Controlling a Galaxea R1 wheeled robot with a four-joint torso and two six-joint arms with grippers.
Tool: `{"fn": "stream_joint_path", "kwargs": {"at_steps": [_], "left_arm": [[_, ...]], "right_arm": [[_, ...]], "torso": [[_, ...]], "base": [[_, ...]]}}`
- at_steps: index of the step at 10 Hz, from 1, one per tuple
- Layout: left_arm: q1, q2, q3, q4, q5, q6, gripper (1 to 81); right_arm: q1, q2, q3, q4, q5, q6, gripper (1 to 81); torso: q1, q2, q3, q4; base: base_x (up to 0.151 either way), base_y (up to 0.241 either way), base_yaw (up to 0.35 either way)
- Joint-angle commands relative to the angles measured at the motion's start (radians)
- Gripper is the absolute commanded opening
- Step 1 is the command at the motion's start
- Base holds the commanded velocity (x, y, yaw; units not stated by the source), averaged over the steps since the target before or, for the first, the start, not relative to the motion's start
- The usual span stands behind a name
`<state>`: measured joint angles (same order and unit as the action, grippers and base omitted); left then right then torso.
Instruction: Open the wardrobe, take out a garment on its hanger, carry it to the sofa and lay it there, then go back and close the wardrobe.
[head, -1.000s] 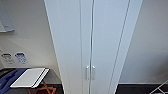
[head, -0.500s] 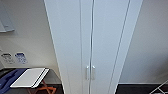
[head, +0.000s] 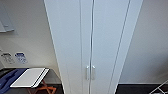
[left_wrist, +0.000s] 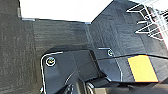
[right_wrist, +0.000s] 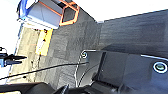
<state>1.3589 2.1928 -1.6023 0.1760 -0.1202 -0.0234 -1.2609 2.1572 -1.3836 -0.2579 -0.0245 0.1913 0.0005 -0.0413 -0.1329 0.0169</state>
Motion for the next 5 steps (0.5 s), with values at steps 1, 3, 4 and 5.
{"fn": "stream_joint_path", "kwargs": {"at_steps": [1, 3, 4, 5], "left_arm": [[-0.149, -0.143, 0.122, 0.03, -0.025, 0.005, 81.1], [-0.246, -0.221, 0.203, 0.028, -0.049, 0.0, 81.1], [-0.302, -0.249, 0.242, 0.02, -0.042, -0.001, 81.1], [-0.355, -0.263, 0.257, 0.016, -0.035, -0.001, 81.1]], "right_arm": [[0.215, -0.132, 0.144, -0.006, -0.025, 0.004, 81.1], [0.339, -0.161, 0.204, 0.003, -0.034, 0.008, 81.1], [0.39, -0.159, 0.207, 0.003, -0.026, 0.013, 81.1], [0.44, -0.159, 0.212, 0.003, -0.025, 0.017, 81.1]], "torso": [[0.0, 0.0, 0.0, 0.0], [0.0, 0.0, 0.0, 0.0], [0.001, 0.0, 0.0, 0.0], [0.001, 0.0, -0.001, 0.0]], "base": [[0.0, 0.0, 0.0], [0.0, 0.0, 0.0], [0.0, 0.0, 0.0], [0.0, 0.0, 0.0]]}}
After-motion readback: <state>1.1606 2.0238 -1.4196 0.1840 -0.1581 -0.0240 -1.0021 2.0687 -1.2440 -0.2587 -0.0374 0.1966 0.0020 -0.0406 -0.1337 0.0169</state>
